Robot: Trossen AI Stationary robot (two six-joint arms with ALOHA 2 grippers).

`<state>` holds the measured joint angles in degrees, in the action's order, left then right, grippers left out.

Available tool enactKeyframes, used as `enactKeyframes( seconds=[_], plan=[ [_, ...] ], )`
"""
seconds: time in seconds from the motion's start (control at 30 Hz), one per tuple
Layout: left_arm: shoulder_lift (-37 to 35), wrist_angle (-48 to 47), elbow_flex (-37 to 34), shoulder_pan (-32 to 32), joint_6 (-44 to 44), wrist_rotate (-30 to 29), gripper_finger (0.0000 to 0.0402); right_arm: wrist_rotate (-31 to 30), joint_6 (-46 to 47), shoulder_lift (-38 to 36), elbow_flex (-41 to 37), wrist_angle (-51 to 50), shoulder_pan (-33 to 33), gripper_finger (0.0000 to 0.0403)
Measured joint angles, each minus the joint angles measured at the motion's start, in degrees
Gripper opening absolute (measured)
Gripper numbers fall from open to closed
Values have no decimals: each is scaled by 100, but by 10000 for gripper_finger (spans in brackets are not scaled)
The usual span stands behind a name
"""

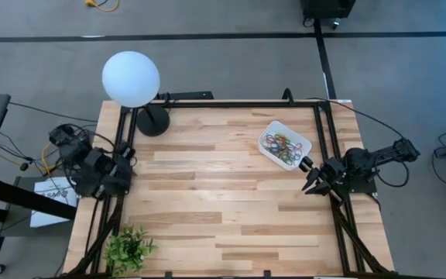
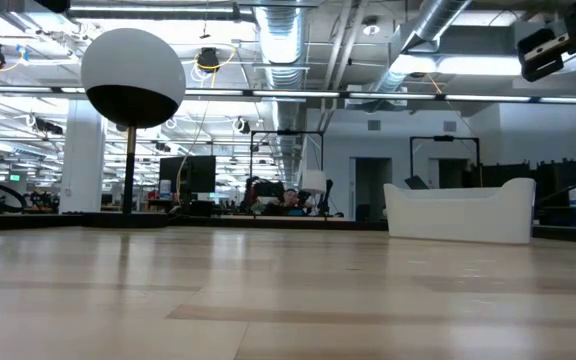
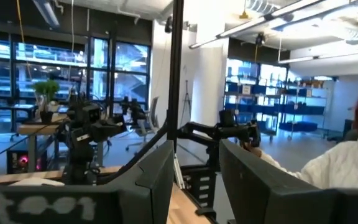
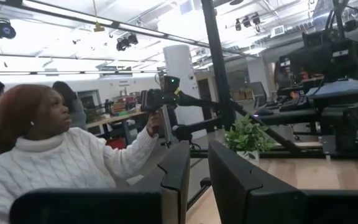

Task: Pick and place items into bin
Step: Return to Home Position

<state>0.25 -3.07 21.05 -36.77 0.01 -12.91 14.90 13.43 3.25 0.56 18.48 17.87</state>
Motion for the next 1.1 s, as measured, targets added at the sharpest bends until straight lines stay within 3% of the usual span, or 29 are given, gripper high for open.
enactKeyframes(
  seconds=[0.53,0.9,1.1],
  plan=[
    [-2,2042,-1743,0,-304,-94,119,0,264,0,0,-433,-132,53],
    [0,2149,-2041,0,-234,-120,119,0,260,2,0,-850,-387,53],
    [2,1364,-2043,0,-395,-52,119,-2,260,2,0,-1047,-501,53]
  ],
)
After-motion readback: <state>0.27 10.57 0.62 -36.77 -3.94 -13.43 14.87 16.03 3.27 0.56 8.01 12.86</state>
